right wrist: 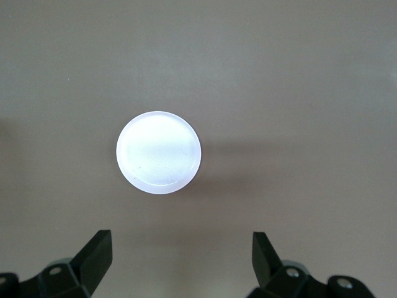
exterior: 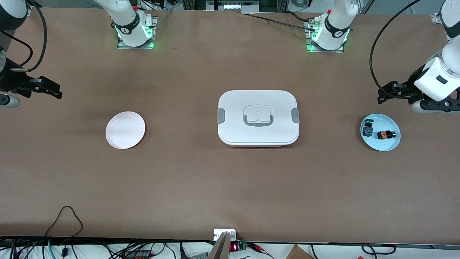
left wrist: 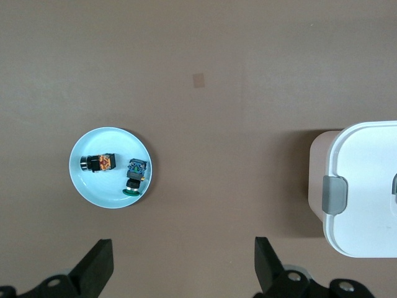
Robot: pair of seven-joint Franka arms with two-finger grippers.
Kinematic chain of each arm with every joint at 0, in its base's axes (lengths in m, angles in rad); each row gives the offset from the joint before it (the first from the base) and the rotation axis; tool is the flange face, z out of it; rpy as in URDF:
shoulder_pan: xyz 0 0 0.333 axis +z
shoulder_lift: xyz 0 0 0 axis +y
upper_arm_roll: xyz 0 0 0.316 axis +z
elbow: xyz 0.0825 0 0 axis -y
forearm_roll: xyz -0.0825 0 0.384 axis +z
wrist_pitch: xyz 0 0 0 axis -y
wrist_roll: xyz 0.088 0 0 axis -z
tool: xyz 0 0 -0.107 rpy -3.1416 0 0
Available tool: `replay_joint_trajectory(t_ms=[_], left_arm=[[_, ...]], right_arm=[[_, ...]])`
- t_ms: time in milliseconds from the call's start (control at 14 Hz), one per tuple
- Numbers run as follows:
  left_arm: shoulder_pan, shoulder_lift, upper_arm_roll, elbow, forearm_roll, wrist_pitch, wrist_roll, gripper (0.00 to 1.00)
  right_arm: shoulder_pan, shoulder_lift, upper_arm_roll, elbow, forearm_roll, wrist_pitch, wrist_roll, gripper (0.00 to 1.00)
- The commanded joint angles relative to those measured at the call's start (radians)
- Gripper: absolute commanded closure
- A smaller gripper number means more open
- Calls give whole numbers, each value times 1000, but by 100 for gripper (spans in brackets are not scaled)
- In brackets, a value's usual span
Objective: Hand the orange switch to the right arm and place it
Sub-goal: 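Lower the left gripper onto the orange switch on the blue plate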
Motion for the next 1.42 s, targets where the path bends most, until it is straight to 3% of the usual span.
replay_joint_trajectory(t_ms=[0, 285, 712, 1068, 1353], left_arm=[[11, 32, -3, 31, -12, -55, 10, 0], [26, 43, -2, 31, -12, -71, 11, 0], [111, 193, -2, 52, -10, -54, 69, 0], [207, 357, -2, 29, -10, 163, 191, 0], [259, 414, 1, -73, 28, 380, 194, 5]], right_arm=[[2, -8, -4, -2, 15, -11, 1, 0], [2, -9, -4, -2, 15, -10, 4, 0], [4, -9, -1, -2, 15, -11, 6, 0], [4, -9, -1, -2, 15, -11, 6, 0], [7, -11, 0, -1, 15, -11, 6, 0]])
